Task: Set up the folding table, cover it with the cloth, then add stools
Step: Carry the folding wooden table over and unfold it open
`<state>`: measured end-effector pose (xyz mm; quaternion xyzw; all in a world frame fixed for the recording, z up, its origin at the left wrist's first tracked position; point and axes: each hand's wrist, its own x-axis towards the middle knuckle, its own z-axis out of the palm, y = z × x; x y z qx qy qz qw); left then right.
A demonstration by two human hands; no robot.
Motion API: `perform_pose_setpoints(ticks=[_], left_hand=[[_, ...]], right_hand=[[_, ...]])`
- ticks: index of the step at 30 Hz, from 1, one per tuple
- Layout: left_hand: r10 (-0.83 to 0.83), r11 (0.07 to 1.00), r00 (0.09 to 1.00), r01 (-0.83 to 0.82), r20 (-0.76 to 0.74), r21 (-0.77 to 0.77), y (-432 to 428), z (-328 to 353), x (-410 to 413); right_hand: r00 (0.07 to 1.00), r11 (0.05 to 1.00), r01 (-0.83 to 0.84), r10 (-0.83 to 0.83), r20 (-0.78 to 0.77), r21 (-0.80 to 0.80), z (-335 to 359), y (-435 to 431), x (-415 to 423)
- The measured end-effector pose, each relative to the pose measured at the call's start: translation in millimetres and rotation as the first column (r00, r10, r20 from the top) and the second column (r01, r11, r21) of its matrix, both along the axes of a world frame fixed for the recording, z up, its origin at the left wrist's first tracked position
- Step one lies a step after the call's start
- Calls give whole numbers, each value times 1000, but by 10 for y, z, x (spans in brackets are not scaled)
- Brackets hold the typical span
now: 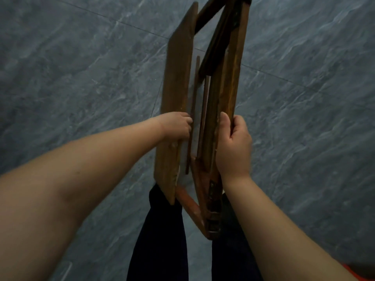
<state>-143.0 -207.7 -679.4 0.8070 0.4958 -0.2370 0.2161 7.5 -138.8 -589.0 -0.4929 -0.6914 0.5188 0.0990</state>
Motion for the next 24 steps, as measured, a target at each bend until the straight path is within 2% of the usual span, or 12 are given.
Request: perform_pose_setpoints(ticks=[4,7,9,11,13,14,17,22,24], left_hand=[[-72,984,997,66,-29,-167,-180,352,-282],[-69,981,997,62,-28,-186,-386,671,-454],[-36,992,999,32,-25,-120,-587,823,-570],[41,995,996,-48,80,90,-805,913,-688],[91,942,974,-152,207,300,-979,982,-792],[101,918,967,-181,234,352,-1030,1007,-826],[97,906,968,-181,230,382,-1098,1085,-877],[56,886,966,-165,254,433,-1119,1033,-905],[48,883,960,-169,274,438,-1086,1003,-887]], right_hand=[[1000,1000,-10,10,5,20,21,43,39],[1000,999,-21,20,22,31,8,-22,-15],[1000,999,-25,25,14,36,-2,-111,-92],[999,998,-36,36,5,45,-28,-216,-180],[999,998,-45,45,-7,38,-54,-314,-266],[999,998,-47,47,-10,36,-66,-357,-299],[997,997,-67,68,-27,39,-72,-420,-350],[968,944,-247,228,-107,-220,-156,-112,-200],[950,925,-308,284,-132,-222,-222,32,-140]])
